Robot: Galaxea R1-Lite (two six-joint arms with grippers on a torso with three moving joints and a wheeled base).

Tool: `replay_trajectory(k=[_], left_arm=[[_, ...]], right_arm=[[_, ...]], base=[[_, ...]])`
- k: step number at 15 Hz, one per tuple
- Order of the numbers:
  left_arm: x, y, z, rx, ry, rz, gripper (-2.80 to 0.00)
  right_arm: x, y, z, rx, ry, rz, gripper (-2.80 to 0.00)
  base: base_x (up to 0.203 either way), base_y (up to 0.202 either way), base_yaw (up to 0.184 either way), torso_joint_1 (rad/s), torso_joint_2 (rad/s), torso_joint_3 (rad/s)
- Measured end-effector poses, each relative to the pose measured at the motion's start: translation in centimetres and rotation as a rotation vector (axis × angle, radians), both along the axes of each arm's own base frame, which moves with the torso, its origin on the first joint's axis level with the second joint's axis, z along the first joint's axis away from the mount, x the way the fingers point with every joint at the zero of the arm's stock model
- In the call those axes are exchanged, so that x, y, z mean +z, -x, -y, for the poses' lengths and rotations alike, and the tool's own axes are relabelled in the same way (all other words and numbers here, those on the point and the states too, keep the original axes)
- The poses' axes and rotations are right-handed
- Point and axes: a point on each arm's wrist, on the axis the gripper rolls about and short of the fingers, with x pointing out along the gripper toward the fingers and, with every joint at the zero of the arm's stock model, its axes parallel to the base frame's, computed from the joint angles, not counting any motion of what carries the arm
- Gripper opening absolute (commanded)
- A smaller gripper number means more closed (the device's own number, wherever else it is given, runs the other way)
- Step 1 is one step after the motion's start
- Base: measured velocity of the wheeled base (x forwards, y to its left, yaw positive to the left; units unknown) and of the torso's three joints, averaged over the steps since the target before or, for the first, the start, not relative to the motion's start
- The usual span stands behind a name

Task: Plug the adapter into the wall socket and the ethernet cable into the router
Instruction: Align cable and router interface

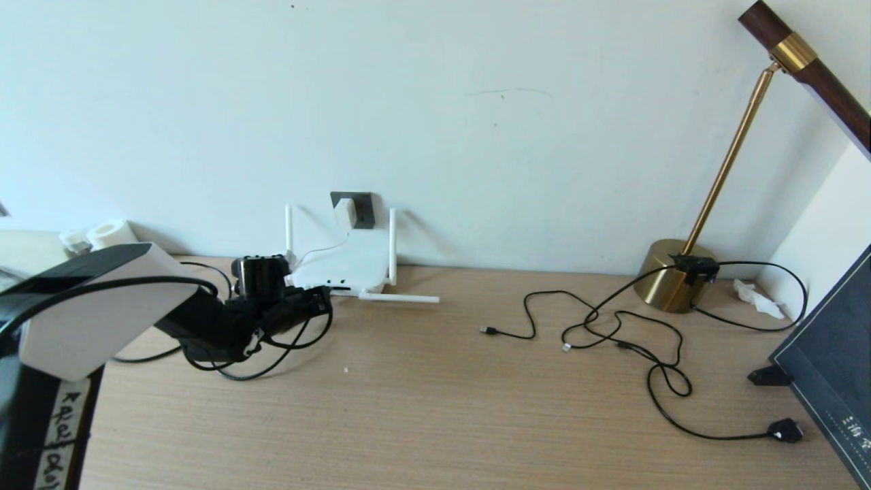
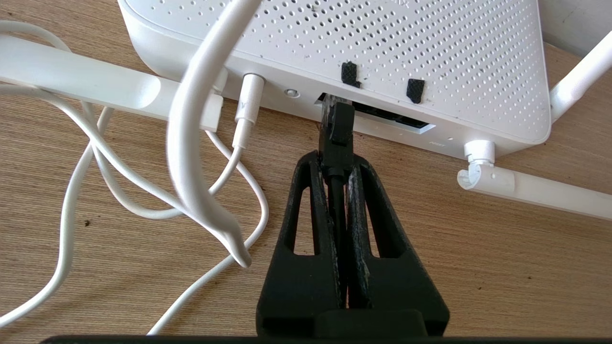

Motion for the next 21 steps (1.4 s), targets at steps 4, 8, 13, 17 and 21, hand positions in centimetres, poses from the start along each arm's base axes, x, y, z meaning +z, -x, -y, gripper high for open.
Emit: replay_trajectory(k=[4, 8, 13, 17, 21], left_arm=[[-0.02, 0.0, 0.01, 0.0, -0.001, -0.001, -2.8], [-0.09, -0.09, 0.03, -0.001, -0.002, -0.02, -2.8], [0.01, -0.43, 0.03, 0.0, -0.001, -0.018, -2.8], [-0.04, -0.47, 0.03, 0.0, -0.001, -0.016, -2.8], [0.02, -0.54, 0.04, 0.0, -0.001, -0.013, -2.8]], right_arm=[[0.0, 0.0, 0.0, 0.0, 0.001, 0.0, 0.0], [0.0, 0.0, 0.0, 0.0, 0.0, 0.0, 0.0], [0.0, 0.0, 0.0, 0.0, 0.0, 0.0, 0.0], [0.01, 0.0, 0.0, 0.001, 0.0, 0.0, 0.0], [0.01, 0.0, 0.0, 0.0, 0.001, 0.0, 0.0]], base=[[0.0, 0.0, 0.0, 0.0, 0.0, 0.0], [0.0, 0.0, 0.0, 0.0, 0.0, 0.0], [0.0, 0.0, 0.0, 0.0, 0.0, 0.0], [0.0, 0.0, 0.0, 0.0, 0.0, 0.0], [0.0, 0.0, 0.0, 0.0, 0.0, 0.0]])
